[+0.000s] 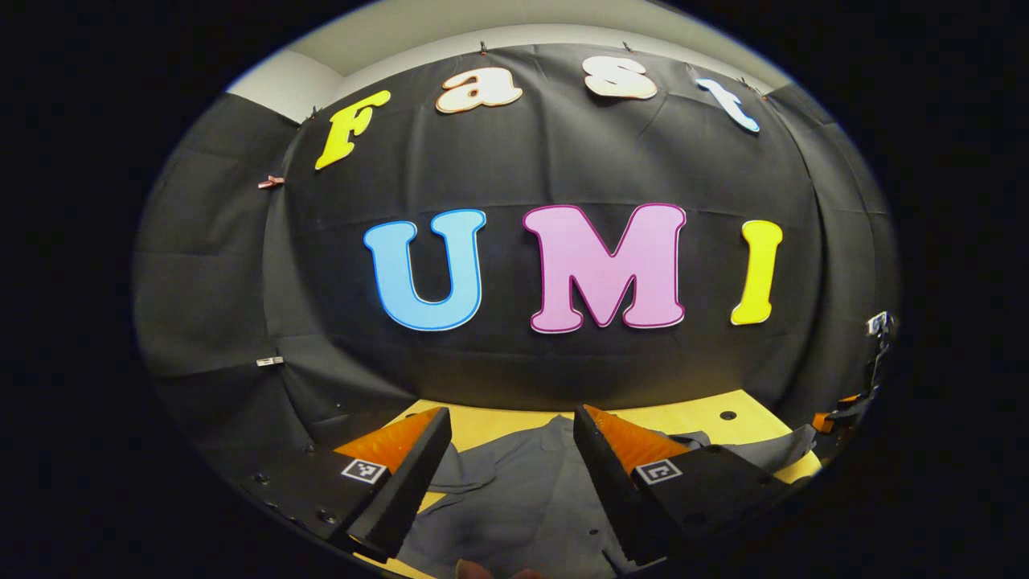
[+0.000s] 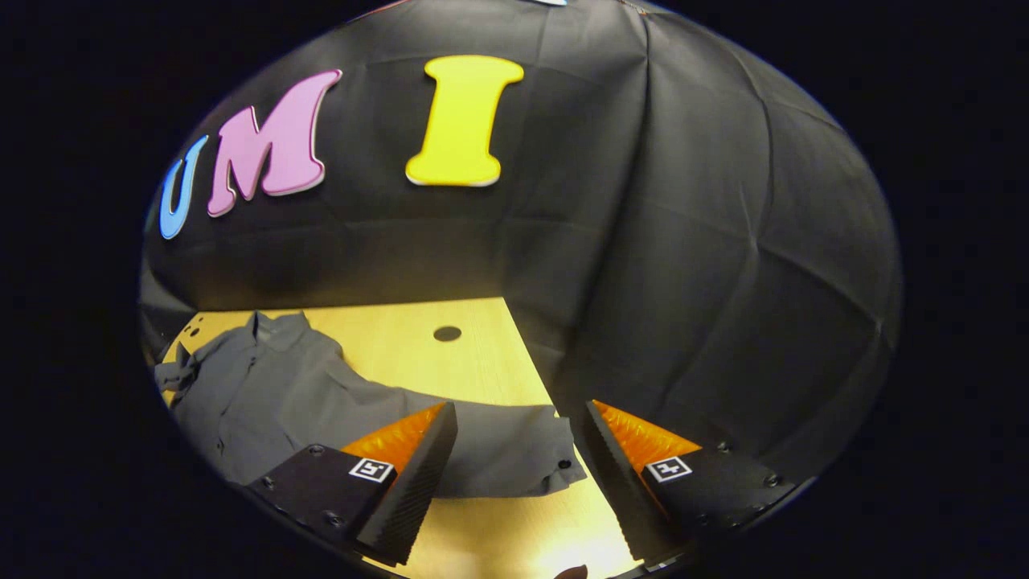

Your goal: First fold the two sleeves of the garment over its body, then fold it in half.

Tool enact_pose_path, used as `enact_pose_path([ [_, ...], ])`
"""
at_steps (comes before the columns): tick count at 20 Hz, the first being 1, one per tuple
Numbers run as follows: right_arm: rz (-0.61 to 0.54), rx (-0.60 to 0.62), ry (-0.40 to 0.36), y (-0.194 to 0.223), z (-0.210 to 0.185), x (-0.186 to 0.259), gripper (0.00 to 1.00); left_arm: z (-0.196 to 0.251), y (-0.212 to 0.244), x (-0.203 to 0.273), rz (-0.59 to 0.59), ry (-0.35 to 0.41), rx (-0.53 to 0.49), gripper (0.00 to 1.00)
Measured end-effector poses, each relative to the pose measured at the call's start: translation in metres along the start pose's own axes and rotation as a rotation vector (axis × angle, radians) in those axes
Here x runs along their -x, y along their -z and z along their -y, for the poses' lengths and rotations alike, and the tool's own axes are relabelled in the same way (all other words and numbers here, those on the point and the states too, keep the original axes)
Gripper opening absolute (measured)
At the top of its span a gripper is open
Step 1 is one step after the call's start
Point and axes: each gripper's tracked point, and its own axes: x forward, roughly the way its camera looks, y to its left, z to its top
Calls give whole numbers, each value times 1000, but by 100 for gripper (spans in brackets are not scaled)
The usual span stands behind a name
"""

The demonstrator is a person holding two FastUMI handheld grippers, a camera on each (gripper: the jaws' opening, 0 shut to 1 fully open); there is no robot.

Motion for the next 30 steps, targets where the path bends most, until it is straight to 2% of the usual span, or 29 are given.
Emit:
enact_pose_path([
  [9, -161, 28, -8, 73, 23, -79, 97, 10, 6, 29, -44, -104, -78, 98],
  [14, -220, 52, -38, 99, 18, -90, 97, 10, 7, 38, -63, -148, -71, 99],
  [18, -227, -23, -76, 101, 11, -91, 95, 4, 1, 40, -48, -167, -89, 98],
  [20, -243, -25, -120, 106, -1, -93, 66, 2, 2, 40, -49, -160, -95, 98],
  [23, -268, 61, -157, 104, -10, -85, 22, -5, 0, 39, -41, -146, -90, 99],
  [24, -262, 70, -165, 101, -12, -81, 13, -8, 1, 39, -38, -139, -84, 99],
  [25, -249, 62, -161, 93, -13, -73, 10, -13, 1, 38, -34, -133, -83, 99],
  [30, -101, -10, -115, 36, -22, -24, 9, -45, -1, 26, 6, -77, -87, 99],
])
